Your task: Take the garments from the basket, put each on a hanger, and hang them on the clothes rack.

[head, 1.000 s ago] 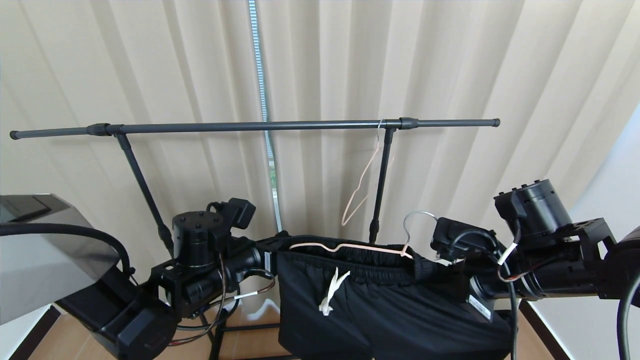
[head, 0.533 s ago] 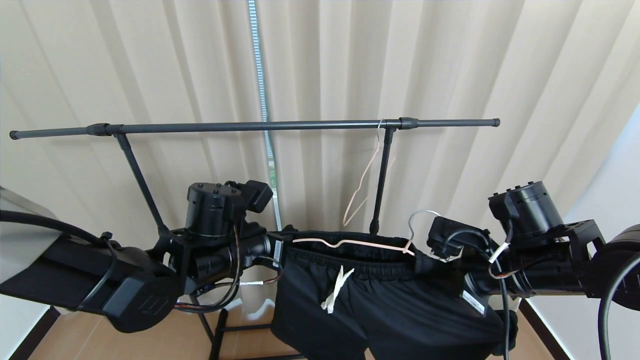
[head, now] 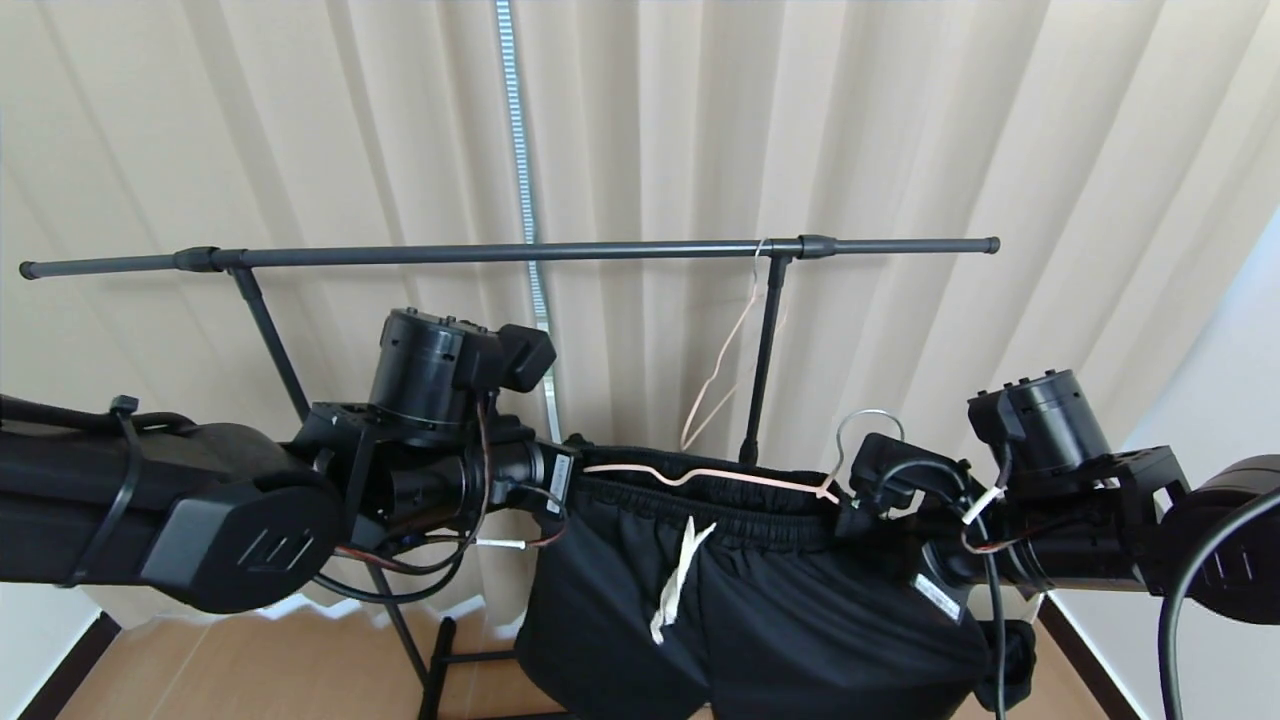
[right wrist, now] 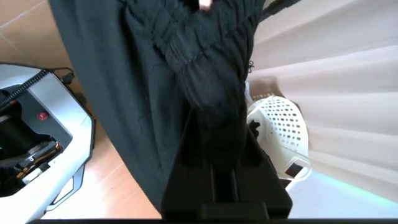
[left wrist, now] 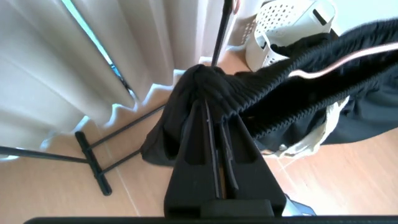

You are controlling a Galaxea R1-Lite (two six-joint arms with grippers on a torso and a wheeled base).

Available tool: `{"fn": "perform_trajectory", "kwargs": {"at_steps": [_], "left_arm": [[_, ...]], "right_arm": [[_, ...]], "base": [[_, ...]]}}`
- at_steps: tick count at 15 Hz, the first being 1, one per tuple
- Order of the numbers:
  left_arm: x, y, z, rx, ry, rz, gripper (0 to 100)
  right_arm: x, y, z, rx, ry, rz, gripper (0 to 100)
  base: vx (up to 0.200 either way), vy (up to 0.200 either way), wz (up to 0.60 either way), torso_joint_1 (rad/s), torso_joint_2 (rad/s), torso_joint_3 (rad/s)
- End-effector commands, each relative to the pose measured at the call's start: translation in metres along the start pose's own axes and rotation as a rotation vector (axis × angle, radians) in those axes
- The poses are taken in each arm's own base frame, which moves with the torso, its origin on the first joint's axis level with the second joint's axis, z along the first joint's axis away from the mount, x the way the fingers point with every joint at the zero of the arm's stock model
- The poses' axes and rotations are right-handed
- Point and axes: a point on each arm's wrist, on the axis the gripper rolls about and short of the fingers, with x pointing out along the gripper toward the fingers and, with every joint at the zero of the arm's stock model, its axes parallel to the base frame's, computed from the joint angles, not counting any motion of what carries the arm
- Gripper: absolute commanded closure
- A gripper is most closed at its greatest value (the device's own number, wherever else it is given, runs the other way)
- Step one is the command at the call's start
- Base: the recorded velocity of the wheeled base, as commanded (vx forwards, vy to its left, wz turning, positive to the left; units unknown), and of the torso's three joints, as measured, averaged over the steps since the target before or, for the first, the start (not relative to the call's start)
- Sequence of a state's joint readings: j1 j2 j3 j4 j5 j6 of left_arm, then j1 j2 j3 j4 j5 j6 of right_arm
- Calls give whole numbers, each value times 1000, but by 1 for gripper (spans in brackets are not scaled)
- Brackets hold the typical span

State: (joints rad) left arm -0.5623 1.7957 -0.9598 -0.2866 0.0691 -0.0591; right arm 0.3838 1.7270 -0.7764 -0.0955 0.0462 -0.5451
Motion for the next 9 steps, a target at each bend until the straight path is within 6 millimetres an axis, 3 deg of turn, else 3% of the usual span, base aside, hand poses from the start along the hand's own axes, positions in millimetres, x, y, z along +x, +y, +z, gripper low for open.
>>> {"fn": "perform_trajectory", "kwargs": {"at_steps": [1,5,9], "left_arm": [[-9,10,12,-19,-30,28,100],[-17,17,14,-30,-36,44,100],[-15,-8,13,18,37,-19,100]], "right_arm": [[2,0,-2,2,10,0,100],[5,0,-3,2,28,-4,100],[18,0,-4,0,51,-43,100]], "base": [[0,0,0,0,0,0],[0,0,0,0,0,0],[0,0,0,0,0,0]]}}
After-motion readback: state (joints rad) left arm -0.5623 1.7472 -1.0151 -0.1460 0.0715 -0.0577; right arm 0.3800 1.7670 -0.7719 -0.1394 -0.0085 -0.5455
